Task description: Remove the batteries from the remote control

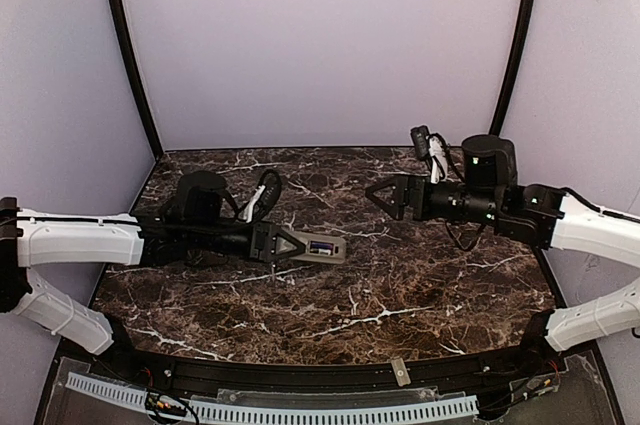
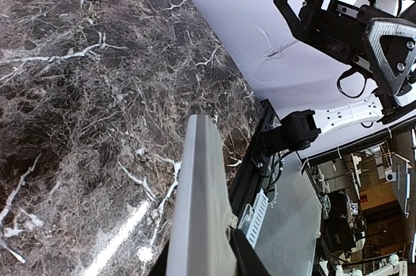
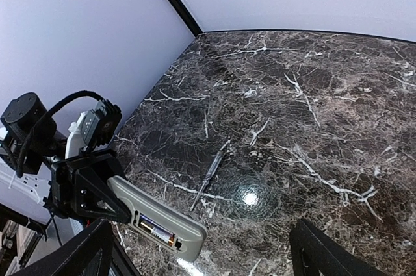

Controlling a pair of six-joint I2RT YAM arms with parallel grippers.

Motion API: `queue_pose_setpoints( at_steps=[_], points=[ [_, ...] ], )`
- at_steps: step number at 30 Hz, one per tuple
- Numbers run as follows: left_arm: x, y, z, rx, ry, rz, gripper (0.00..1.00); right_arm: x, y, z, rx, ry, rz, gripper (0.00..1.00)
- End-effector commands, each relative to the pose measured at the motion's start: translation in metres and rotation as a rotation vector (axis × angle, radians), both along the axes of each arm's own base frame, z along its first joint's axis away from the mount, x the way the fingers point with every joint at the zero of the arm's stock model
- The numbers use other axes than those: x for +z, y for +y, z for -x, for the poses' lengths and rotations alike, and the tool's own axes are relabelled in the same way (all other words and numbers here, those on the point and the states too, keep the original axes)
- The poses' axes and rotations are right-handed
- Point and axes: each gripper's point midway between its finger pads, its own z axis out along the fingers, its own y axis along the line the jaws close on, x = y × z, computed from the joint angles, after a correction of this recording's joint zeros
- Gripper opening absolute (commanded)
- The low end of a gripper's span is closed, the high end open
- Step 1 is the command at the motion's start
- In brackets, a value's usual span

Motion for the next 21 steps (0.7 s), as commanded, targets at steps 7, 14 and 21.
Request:
queue_pose_setpoints(
  at_steps=[7, 14, 21],
  points=[
    [-0.016, -0.016, 0.012, 0.036, 0.077, 0.084, 0.00, -0.016, -0.025, -0.008, -0.127, 0.020, 0.042, 0.94],
    [-0.038, -0.030, 0.023, 0.024, 0.135, 0.080, 0.00, -0.021, -0.029, -0.008, -0.145, 0.033, 0.052, 0.95],
    [-0.056, -0.042, 0.031, 0.019, 0.169, 0.070, 0.00, -0.025, -0.033, -0.008, -0.159, 0.037, 0.060, 0.95]
  ],
)
